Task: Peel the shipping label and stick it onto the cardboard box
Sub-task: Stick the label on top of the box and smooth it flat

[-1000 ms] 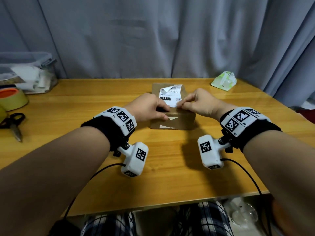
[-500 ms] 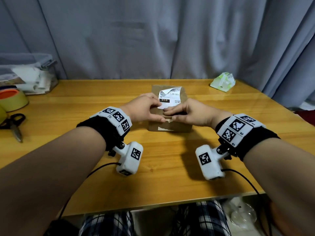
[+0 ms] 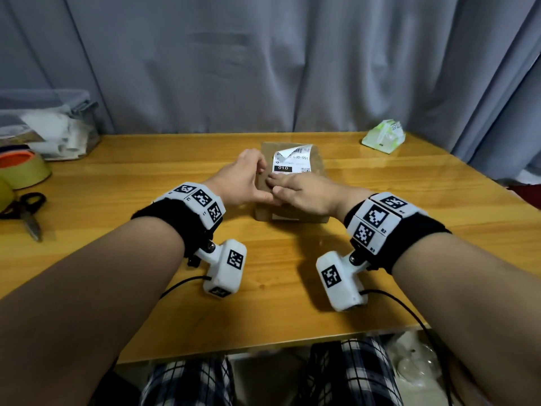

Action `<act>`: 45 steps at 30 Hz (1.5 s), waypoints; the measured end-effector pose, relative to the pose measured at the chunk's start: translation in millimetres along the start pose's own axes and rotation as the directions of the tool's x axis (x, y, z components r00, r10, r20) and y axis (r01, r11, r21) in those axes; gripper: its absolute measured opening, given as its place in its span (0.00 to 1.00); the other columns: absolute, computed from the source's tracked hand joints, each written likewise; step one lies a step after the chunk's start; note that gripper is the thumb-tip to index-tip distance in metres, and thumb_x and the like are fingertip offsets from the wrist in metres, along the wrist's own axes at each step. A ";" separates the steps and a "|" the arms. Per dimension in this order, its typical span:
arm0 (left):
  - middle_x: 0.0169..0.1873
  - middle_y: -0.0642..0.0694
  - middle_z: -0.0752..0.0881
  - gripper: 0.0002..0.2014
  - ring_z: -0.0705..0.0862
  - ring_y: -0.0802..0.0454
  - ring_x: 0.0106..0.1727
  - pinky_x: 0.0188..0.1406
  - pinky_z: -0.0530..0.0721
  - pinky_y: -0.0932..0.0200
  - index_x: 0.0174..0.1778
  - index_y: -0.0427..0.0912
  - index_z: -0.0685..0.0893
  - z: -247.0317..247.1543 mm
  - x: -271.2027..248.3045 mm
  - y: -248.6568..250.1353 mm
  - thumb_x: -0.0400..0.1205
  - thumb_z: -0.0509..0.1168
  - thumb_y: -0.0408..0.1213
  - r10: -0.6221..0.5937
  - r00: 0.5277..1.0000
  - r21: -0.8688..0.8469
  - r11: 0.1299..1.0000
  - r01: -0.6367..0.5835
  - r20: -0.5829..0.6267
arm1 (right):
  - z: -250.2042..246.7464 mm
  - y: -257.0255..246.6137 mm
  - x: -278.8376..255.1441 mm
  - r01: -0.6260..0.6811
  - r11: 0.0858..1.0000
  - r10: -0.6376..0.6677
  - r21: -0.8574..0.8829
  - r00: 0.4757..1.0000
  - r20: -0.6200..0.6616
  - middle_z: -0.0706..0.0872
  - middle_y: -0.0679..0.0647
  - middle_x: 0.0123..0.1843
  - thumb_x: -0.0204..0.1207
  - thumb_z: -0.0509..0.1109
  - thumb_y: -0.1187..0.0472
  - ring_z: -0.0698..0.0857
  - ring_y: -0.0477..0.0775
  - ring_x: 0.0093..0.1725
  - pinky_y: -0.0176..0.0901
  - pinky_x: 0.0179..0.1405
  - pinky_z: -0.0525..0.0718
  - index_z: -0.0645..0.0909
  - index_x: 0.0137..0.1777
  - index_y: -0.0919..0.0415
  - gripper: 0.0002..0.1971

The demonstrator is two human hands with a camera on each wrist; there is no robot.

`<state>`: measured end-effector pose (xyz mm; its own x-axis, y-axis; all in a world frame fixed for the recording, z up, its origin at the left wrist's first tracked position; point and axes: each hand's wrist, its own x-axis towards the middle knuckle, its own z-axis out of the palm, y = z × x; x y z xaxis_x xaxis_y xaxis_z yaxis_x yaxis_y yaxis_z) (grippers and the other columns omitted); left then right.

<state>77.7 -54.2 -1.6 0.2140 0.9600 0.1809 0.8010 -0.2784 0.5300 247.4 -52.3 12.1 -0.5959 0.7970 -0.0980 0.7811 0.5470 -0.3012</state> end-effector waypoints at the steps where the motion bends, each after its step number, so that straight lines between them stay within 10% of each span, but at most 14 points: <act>1: 0.61 0.41 0.73 0.36 0.79 0.45 0.65 0.68 0.79 0.47 0.60 0.39 0.70 -1.6 0.1 -0.4 0.62 0.81 0.45 0.001 1.000 -0.022 1.000 -0.001 0.017 | -3.1 0.3 -1.0 -0.006 0.999 0.006 0.051 1.000 0.016 0.70 0.53 0.80 0.84 0.53 0.50 0.67 0.54 0.79 0.48 0.81 0.61 0.71 0.75 0.54 0.22; 5: 0.67 0.43 0.70 0.41 0.75 0.55 0.65 0.70 0.75 0.57 0.68 0.40 0.68 -6.9 1.1 -0.4 0.63 0.79 0.49 0.007 0.997 0.038 0.999 -0.010 0.077 | -15.8 -0.1 -1.1 -0.001 0.952 0.025 0.306 0.997 -0.075 0.83 0.56 0.69 0.84 0.55 0.51 0.78 0.51 0.68 0.46 0.75 0.70 0.79 0.67 0.56 0.19; 10: 0.66 0.43 0.72 0.39 0.76 0.50 0.70 0.73 0.75 0.52 0.68 0.41 0.72 -3.4 -0.6 -5.4 0.64 0.78 0.52 -0.002 0.999 0.028 1.000 0.001 0.053 | 2.3 5.5 7.6 -0.051 0.997 0.053 -0.056 0.998 0.032 0.52 0.48 0.86 0.84 0.42 0.44 0.50 0.48 0.84 0.54 0.83 0.43 0.52 0.82 0.50 0.27; 14: 0.65 0.43 0.73 0.32 0.76 0.50 0.68 0.71 0.73 0.59 0.67 0.40 0.75 -11.0 0.2 -5.1 0.72 0.70 0.54 -0.002 0.995 0.049 0.999 -0.003 0.095 | -6.3 18.2 10.2 -0.174 0.982 0.177 -0.070 0.984 0.037 0.46 0.44 0.86 0.82 0.35 0.41 0.46 0.47 0.85 0.61 0.82 0.37 0.47 0.82 0.48 0.29; 18: 0.54 0.46 0.74 0.21 0.79 0.48 0.60 0.65 0.76 0.56 0.59 0.40 0.81 -15.2 5.2 2.0 0.81 0.59 0.53 0.016 0.996 0.102 0.994 -0.024 0.085 | -10.5 31.7 10.4 -0.240 0.970 0.240 -0.046 0.971 -0.015 0.53 0.46 0.85 0.84 0.39 0.44 0.51 0.51 0.85 0.62 0.83 0.42 0.54 0.81 0.50 0.27; 24: 0.56 0.40 0.84 0.13 0.81 0.44 0.59 0.63 0.78 0.52 0.56 0.37 0.84 -8.0 19.0 25.7 0.83 0.61 0.41 0.094 0.994 0.126 0.987 -0.101 0.061 | -13.2 34.2 24.7 -0.233 0.973 0.226 -0.010 0.953 -0.199 0.84 0.58 0.67 0.81 0.60 0.55 0.80 0.62 0.67 0.50 0.68 0.77 0.82 0.64 0.53 0.16; 29: 0.63 0.42 0.84 0.15 0.80 0.43 0.65 0.68 0.75 0.51 0.63 0.39 0.83 3.1 28.5 20.9 0.84 0.57 0.37 0.088 0.979 0.186 0.975 -0.122 0.185 | -12.3 40.3 21.9 -0.096 0.995 0.099 0.026 0.969 -0.227 0.85 0.59 0.64 0.80 0.63 0.59 0.80 0.61 0.66 0.51 0.69 0.75 0.84 0.61 0.60 0.14; 36: 0.83 0.49 0.60 0.23 0.57 0.53 0.83 0.83 0.49 0.53 0.81 0.45 0.61 2.5 30.1 10.8 0.88 0.47 0.42 0.086 0.923 0.311 0.926 -0.212 0.374 | -11.2 40.7 20.4 0.048 0.998 -0.055 -0.037 0.973 -0.225 0.83 0.59 0.68 0.81 0.61 0.64 0.79 0.58 0.68 0.36 0.68 0.68 0.83 0.62 0.67 0.14; 45: 0.65 0.44 0.83 0.15 0.80 0.45 0.65 0.67 0.75 0.50 0.61 0.41 0.86 -10.9 49.9 19.0 0.82 0.63 0.41 0.106 0.950 0.239 0.954 -0.180 0.292 | -25.2 44.3 27.9 -0.126 0.992 0.125 -0.011 0.991 -0.043 0.70 0.49 0.80 0.82 0.57 0.58 0.67 0.52 0.80 0.43 0.81 0.62 0.73 0.74 0.51 0.20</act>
<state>97.5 -12.0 26.6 0.4517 0.8921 -0.0140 0.8593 -0.4308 0.2757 270.1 0.6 20.0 -0.4848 0.8695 -0.0943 0.8519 0.4451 -0.2760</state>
